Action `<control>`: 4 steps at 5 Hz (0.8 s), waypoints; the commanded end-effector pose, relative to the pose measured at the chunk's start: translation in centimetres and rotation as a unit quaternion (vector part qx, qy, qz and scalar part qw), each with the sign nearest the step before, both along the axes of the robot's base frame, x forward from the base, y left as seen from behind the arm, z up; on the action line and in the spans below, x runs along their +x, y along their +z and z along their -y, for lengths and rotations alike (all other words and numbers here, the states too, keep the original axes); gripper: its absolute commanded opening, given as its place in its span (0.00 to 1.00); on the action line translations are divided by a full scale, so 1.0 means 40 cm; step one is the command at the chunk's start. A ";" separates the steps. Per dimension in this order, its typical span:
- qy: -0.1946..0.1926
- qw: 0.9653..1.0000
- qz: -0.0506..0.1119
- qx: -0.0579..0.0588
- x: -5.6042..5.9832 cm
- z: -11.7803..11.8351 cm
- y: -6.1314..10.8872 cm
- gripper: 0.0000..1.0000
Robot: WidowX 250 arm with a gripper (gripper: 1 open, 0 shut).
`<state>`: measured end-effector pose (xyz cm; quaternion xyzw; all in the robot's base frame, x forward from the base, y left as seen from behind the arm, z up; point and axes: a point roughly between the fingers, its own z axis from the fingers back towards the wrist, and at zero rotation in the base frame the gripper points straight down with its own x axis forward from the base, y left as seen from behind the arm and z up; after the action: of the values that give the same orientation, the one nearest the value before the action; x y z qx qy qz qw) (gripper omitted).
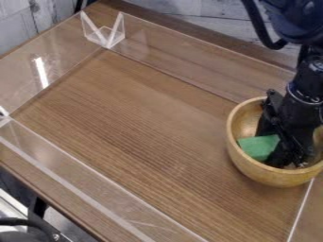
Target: Remove the green block from inside the brown bowl and put it on the table
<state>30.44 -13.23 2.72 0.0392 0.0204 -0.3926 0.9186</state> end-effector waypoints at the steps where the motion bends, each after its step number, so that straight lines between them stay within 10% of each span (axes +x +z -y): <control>1: -0.004 1.000 0.027 -0.014 -0.003 0.026 0.065 0.00; 4: 0.028 0.999 0.027 -0.014 -0.035 0.070 0.092 0.00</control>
<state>28.62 -14.56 3.54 0.0442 0.0398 -0.3520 0.9341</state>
